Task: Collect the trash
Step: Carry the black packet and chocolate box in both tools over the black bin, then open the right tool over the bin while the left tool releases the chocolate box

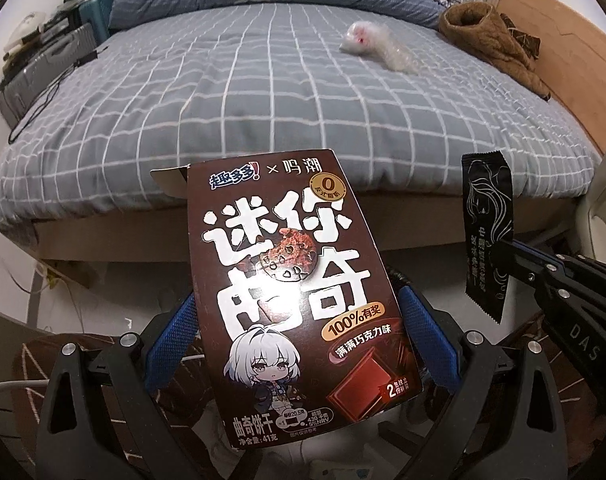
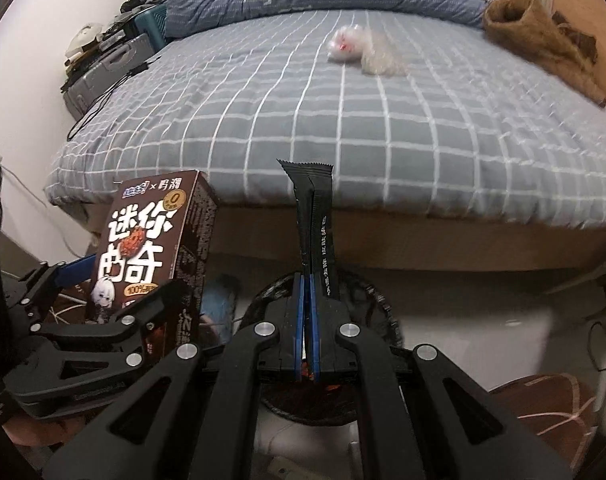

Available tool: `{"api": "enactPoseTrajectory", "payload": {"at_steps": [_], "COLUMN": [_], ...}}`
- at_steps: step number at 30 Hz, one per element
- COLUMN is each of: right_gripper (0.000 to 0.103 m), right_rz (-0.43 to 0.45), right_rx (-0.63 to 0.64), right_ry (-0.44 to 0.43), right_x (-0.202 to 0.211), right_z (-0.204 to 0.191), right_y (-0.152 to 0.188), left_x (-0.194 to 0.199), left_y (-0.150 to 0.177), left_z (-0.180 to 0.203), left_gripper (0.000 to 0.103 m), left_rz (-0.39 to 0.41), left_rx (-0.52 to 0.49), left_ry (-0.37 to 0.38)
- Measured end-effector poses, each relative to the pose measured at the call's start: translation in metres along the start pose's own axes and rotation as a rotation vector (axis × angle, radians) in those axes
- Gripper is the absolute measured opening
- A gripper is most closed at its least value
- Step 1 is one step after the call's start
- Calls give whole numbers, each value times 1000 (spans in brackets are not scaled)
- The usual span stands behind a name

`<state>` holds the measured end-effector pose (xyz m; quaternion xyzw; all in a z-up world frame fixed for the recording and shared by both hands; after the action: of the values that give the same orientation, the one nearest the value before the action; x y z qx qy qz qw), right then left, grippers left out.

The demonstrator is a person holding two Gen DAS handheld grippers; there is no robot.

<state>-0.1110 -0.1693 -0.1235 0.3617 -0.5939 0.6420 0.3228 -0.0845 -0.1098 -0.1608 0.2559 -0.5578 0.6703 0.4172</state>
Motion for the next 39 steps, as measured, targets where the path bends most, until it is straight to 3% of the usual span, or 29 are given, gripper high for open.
{"api": "enactPoseTrajectory", "payload": {"at_steps": [25, 27, 29, 32, 36, 39], "right_gripper": [6, 26, 34, 56, 75, 84], "right_rz": [-239, -232, -219, -203, -170, -151], "right_rx": [88, 91, 95, 86, 66, 30], "right_ry": [-43, -34, -29, -12, 31, 81], "right_x": [-114, -117, -117, -115, -105, -99], "right_z": [-58, -58, -59, -52, -30, -3], "right_y": [34, 33, 33, 31, 28, 27], "left_x": [-34, -34, -34, -34, -31, -28], "left_y": [13, 14, 14, 12, 13, 14], "left_z": [-77, -82, -85, -81, -71, -56], "left_gripper": [95, 95, 95, 95, 95, 95], "left_rz": [-74, -83, -85, -83, -87, -92], "left_rx": [77, 78, 84, 83, 61, 33], "left_ry": [-37, -52, -50, -45, -24, 5]}}
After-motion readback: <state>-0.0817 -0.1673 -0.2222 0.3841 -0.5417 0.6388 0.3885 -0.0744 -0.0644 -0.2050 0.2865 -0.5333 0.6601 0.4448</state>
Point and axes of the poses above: each gripper's, at about its wrist camera, not at the fingertips, and x roughly against the way its jaws point, z to its right, y to its underside, the point moved 5 cm from there along -x, roughly the way its jaws point, and after that the axes turned 12 degrees about y, right-handed, at the moved point
